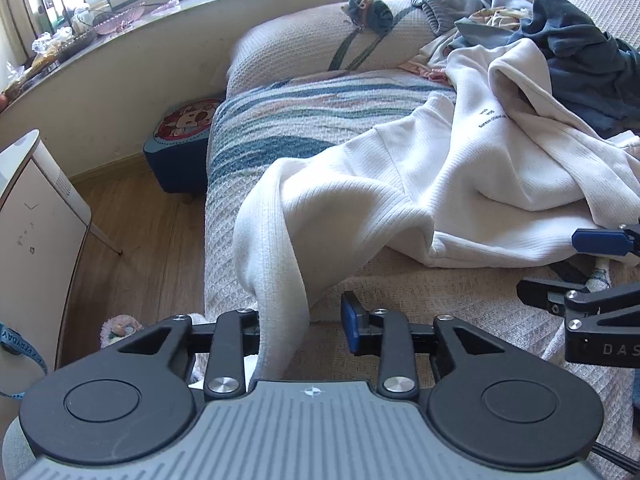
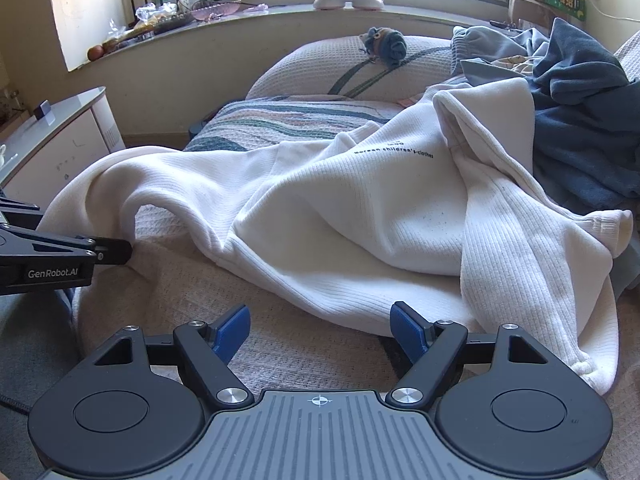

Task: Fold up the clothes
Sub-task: 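Move both grippers over the crumpled white sweatshirt, positioning near its edges, then grasp the white sweatshirt hem with the right gripper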

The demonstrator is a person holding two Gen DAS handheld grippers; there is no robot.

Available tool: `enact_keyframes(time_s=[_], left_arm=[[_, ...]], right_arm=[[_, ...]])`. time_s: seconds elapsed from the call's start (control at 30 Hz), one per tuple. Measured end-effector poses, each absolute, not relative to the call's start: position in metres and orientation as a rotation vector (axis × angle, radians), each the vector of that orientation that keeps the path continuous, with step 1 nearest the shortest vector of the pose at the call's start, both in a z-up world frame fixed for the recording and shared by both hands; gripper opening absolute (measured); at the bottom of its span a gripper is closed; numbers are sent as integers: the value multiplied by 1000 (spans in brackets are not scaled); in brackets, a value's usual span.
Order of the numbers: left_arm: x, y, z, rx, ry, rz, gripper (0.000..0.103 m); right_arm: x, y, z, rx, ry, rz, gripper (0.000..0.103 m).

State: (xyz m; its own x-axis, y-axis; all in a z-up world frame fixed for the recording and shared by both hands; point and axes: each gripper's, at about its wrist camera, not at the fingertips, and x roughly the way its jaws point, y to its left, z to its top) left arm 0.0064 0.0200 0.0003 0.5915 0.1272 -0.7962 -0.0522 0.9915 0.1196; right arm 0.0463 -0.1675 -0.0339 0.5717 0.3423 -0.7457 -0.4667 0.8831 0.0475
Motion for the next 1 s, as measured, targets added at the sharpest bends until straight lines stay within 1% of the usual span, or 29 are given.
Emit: enact_keyframes(time_s=[0.1,0.17,0.2,0.23,0.27,0.37,0.53,0.67,0.7,0.73,0.8,1.0], left_arm=[[9,22,14,74,939,106,38],[11,24,24,72,927,103,54],[14,25,28,75,917,104,56],[17,25,32,76,909,102,59],[20,25,35,76,901,95,60],[27,22,36,68,892,59,69],[36,24,34,71,909,48,70],[43,35,41,40,890,37,70],[47,35,39,55,897,38,71],[50,35,36,71,904,40,75],[54,31,27,120,934,43,76],[41,19,19,162,965,-18,76]], right_arm=[[50,-164,-21,-179,831,483,79],[50,-166,-6,-183,799,500,79],[50,-168,0,-181,781,501,82],[51,-171,5,-179,765,493,87],[52,-175,7,-180,752,479,87],[53,-186,1,-167,767,414,87],[46,-193,-16,-216,841,385,87],[46,-210,-4,-247,830,328,87],[48,-219,2,-229,826,315,87],[49,-227,7,-215,823,300,87],[49,-238,13,-226,826,262,87],[36,-249,3,-266,863,210,87]])
